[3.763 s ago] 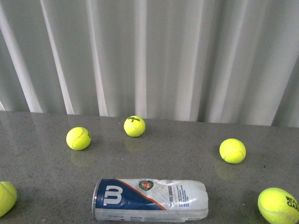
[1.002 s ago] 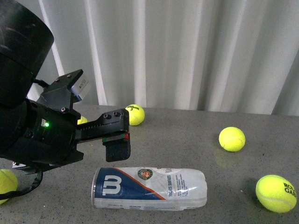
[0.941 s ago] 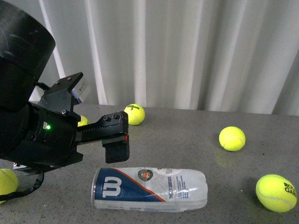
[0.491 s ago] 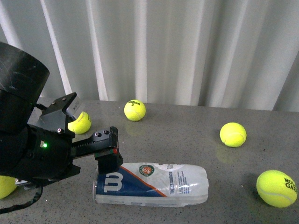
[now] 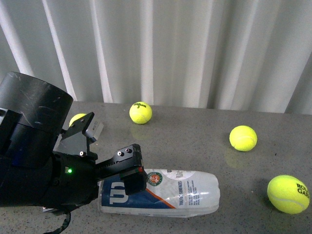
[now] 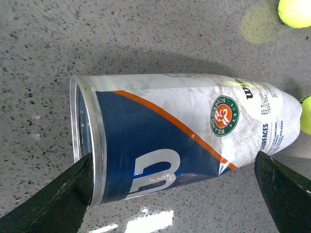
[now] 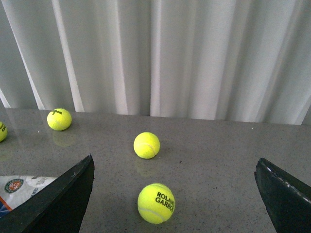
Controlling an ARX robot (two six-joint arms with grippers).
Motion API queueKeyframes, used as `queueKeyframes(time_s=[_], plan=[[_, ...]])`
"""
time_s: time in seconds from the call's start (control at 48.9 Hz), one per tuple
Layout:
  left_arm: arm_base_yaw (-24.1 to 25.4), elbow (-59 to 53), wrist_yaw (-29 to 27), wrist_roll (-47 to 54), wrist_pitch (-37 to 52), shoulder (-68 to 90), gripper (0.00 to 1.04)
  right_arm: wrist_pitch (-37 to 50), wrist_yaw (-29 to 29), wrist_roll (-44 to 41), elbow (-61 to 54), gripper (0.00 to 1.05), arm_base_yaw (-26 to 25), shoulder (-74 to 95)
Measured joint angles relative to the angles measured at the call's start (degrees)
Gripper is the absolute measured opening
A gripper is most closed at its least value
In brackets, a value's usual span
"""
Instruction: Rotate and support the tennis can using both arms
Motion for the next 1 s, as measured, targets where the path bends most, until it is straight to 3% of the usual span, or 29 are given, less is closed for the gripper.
queueKeyframes(time_s=[0.143,0.675,0.777,1.002], plan=[[-0.57,-0.48,0.63,-1.84,1.64,0.98,0.97,0.00,0.00,0.00,0.00,0.98,0.00,0.00],[1.14,-1.36,2.89,-3.13,1.70,0.96,0.13,0.00,0.00,0.00,0.00,0.98,0.00,0.00],[1.51,-1.14,5.35,-4.09,1.53,-0.37,0.07,0.00,0.00,0.00,0.00,0.98,0.00,0.00],[2.21,2.29,7.41,-2.73,-6.82,-6.25,0.05,0.00,0.00,0.00,0.00,0.98,0.00,0.00]])
